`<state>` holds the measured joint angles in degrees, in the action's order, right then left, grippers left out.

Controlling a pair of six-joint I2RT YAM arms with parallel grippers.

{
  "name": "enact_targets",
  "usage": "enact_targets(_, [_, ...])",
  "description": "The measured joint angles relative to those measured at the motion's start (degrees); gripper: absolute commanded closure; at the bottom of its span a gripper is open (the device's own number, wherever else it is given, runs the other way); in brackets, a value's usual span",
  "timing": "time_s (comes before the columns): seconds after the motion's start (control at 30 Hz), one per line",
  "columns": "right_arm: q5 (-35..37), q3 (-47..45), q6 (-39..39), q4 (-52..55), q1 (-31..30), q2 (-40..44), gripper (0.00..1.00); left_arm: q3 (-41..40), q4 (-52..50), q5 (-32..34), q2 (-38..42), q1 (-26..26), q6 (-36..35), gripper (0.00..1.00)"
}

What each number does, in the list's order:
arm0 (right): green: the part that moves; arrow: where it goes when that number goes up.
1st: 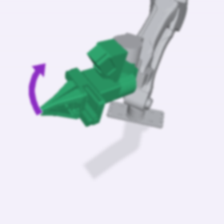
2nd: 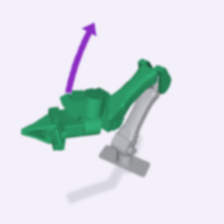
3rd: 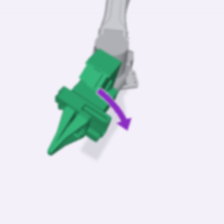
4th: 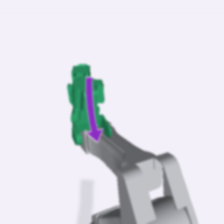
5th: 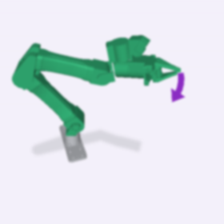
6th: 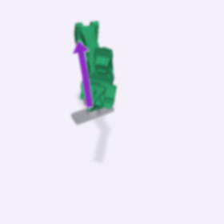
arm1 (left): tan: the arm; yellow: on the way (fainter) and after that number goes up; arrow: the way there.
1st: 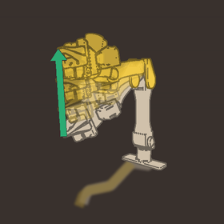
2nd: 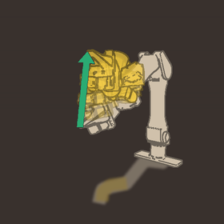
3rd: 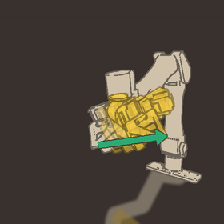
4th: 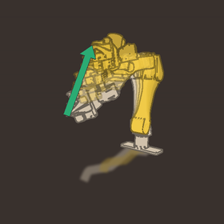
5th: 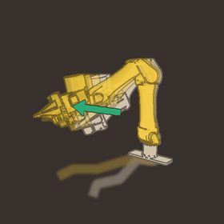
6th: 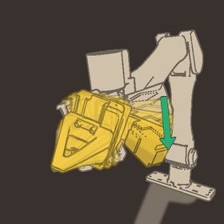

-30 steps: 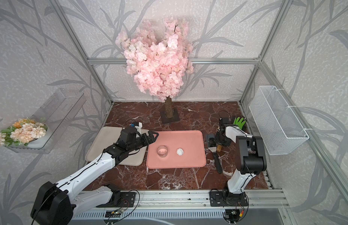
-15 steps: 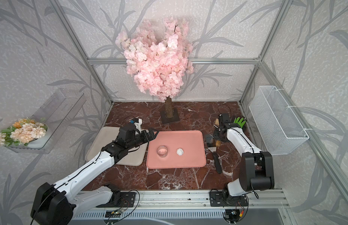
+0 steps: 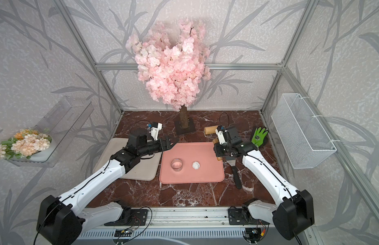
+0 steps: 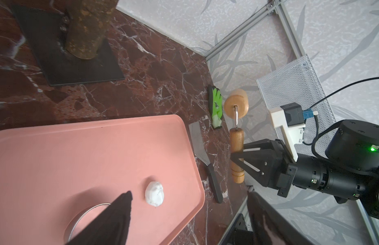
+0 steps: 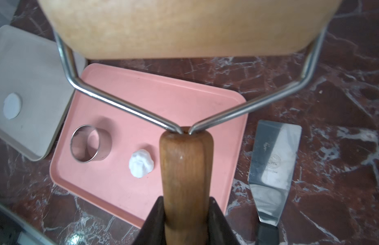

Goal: Roll out the dumpling wrappers from the dough
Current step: Pick up the rolling pin from the center of the board.

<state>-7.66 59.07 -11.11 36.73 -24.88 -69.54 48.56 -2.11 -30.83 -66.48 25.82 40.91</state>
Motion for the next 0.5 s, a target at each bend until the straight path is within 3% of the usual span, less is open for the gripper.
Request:
enact_targets(0.13, [-1.68,0.00,2.43,-0.02,-4.61,1.44,0.92,0.15,1.86,-4.72,-1.31,0.00,0.13,0.05])
enact_targets(0.37, [-1.14,0.00,4.28,-0.04,-9.40,1.33,0.93,0.15,5.92,-9.55,-2.10,0.61,2.62,0.23])
enact_targets(0.5, [0.52,0.09,4.26,-0.37,-11.28,0.90,0.93,0.15,7.56,-9.77,-2.10,2.60,3.30,0.24])
